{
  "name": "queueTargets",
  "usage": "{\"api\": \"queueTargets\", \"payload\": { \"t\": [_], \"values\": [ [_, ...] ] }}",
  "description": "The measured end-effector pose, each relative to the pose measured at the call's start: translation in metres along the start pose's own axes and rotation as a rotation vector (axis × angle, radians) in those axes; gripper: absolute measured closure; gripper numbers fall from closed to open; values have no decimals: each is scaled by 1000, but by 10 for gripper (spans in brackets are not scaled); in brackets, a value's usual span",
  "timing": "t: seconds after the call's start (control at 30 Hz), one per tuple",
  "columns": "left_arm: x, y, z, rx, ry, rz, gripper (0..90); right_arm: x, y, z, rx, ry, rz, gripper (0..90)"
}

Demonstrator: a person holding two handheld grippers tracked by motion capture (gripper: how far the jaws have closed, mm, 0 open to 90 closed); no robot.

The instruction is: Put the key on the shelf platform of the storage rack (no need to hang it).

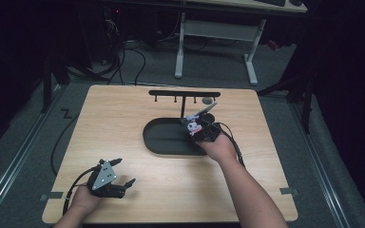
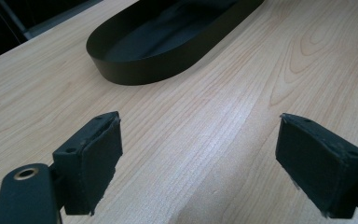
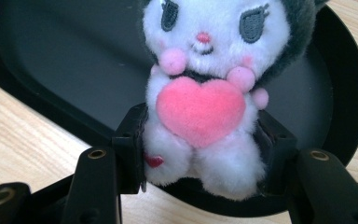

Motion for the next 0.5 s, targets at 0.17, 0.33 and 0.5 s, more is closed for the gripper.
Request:
{"api": "queueTargets", "payload": {
  "t": [0.17,0.33,0.5],
  "values": [
    [0,0,0,-4,-4,-3,155,-2,8,-1,8,0,28,466],
    [0,1,1,-10,-9,0,155,-5,10,2,20,-15,45,466],
    [0,1,1,-11,-8,4,155,-8,11,2,45,-9,67,464]
  ]
}}
Point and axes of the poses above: each handheld gripper's, and its own axes: y roughly forward along the jaws, x roughly out of its top, z roughly to its left, the point moved 2 cm from there along y, roughly forward along the jaws, and after that the axes turned 14 degrees about -y, right-handed, at the moved point
